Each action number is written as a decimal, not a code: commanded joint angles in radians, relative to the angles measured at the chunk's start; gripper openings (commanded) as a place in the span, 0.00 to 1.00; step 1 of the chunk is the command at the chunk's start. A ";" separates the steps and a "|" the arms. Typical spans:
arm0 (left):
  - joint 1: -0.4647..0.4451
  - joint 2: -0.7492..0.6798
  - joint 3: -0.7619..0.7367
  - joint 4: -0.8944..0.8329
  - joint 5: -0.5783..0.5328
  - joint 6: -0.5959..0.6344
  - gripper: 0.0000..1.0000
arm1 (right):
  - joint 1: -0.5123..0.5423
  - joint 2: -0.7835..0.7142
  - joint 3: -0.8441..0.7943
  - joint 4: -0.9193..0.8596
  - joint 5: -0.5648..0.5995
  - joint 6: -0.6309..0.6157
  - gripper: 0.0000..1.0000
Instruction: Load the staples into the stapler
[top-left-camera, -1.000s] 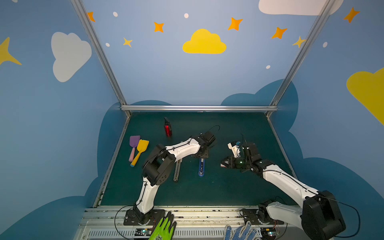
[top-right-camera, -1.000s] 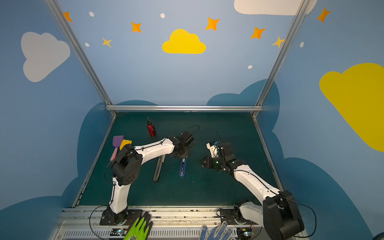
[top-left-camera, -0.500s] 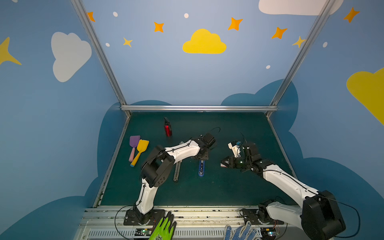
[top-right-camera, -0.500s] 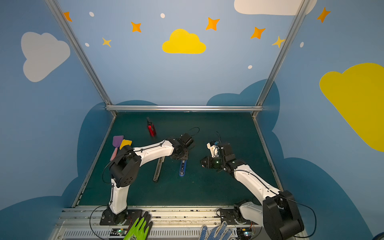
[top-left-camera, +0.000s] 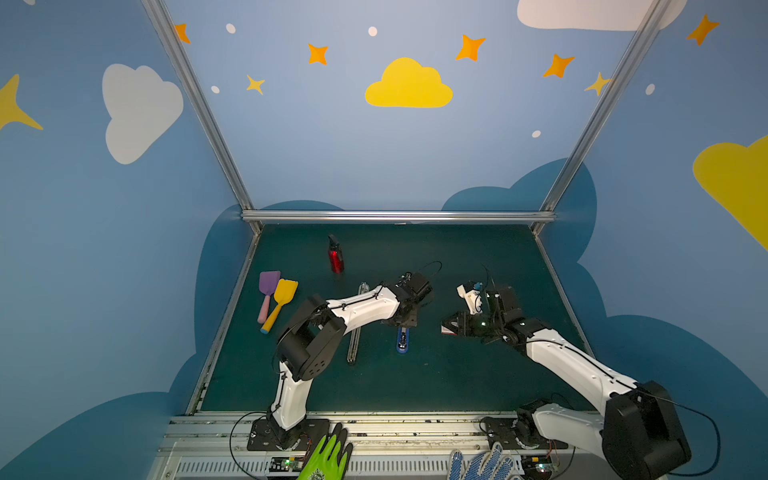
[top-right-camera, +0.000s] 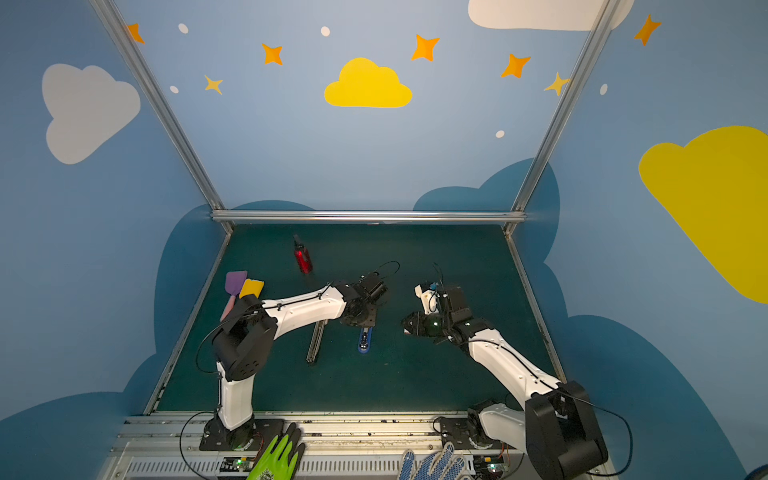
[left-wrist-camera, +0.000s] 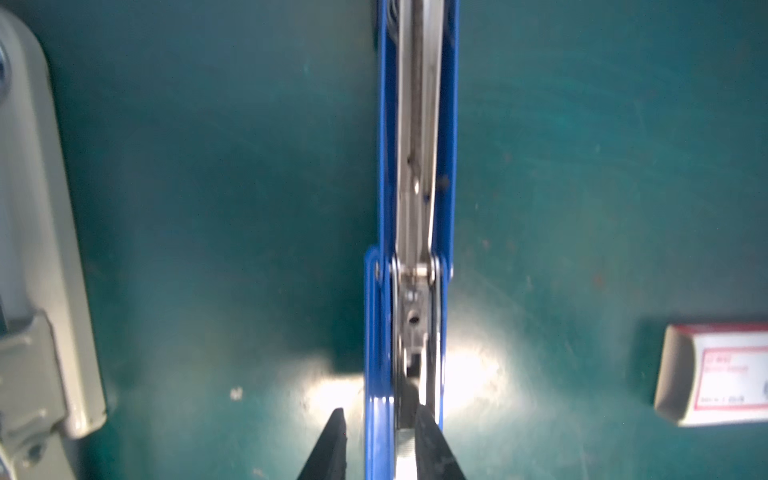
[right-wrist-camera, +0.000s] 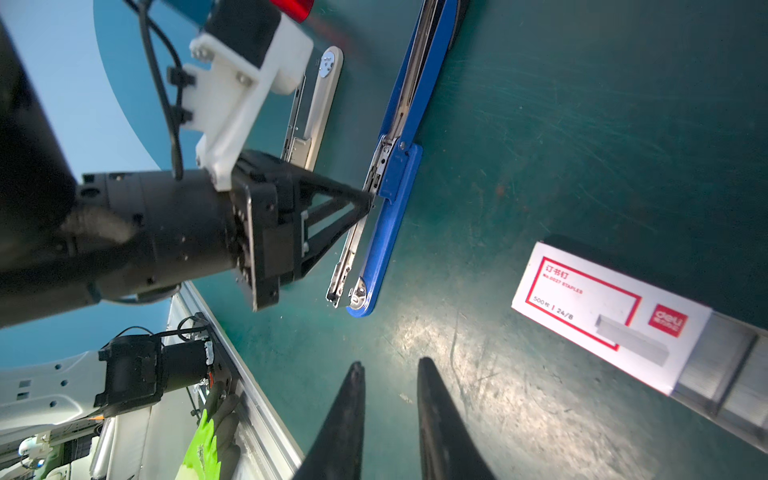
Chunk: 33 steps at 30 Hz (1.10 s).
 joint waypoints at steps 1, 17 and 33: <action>-0.022 -0.015 -0.051 -0.061 0.011 -0.021 0.29 | -0.004 0.008 -0.002 0.004 -0.008 0.000 0.24; -0.063 -0.118 -0.103 -0.037 0.033 -0.030 0.41 | -0.006 0.027 0.018 0.004 -0.006 0.004 0.25; -0.026 -0.102 -0.170 -0.068 -0.045 -0.029 0.43 | -0.013 0.041 0.012 0.005 -0.005 0.002 0.25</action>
